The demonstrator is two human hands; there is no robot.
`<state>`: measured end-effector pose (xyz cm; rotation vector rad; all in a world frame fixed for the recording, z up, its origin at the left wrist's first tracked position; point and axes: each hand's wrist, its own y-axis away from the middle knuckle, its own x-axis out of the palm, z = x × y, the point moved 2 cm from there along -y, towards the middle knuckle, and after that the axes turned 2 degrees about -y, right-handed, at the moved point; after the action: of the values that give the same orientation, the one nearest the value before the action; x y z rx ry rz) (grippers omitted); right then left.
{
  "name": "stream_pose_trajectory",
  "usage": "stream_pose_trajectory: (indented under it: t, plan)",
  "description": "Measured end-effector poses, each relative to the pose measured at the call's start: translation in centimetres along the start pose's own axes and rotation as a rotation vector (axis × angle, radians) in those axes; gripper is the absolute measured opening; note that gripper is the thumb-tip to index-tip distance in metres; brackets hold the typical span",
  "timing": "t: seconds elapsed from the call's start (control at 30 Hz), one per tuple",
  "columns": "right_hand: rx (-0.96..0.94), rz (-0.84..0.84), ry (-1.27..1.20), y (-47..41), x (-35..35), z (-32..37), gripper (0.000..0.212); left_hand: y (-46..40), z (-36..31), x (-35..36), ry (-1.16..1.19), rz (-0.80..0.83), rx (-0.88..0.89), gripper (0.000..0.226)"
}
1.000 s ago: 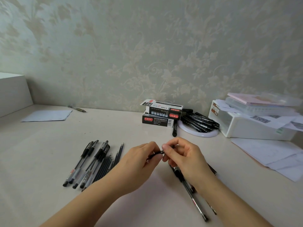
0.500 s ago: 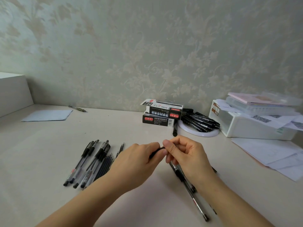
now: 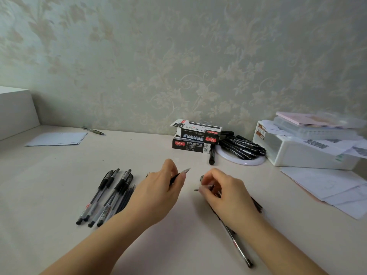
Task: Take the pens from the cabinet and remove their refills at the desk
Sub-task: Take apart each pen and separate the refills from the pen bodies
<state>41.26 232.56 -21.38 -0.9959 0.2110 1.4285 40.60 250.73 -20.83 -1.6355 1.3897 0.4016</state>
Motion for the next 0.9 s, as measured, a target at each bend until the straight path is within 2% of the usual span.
stream_pose_trajectory:
  t: [0.13, 0.47, 0.7, 0.9]
  plan:
    - [-0.085, 0.091, 0.122, 0.28, 0.37, 0.3, 0.007, 0.26, -0.07, 0.35, -0.04, 0.048, 0.052, 0.022]
    - [-0.113, 0.143, 0.186, 0.31, 0.33, 0.42, 0.008, 0.22, 0.39, 0.82, -0.084, 0.142, 0.07, 0.019]
    - [-0.047, 0.063, 0.061, 0.16, 0.28, 0.16, 0.031, 0.19, 0.53, 0.98, -0.08, 0.172, 0.113, 0.017]
    - [-0.043, 0.088, -0.116, 0.06, 0.12, 0.67, 0.019, 0.17, -0.39, 0.5, 0.032, 0.161, 0.243, 0.01]
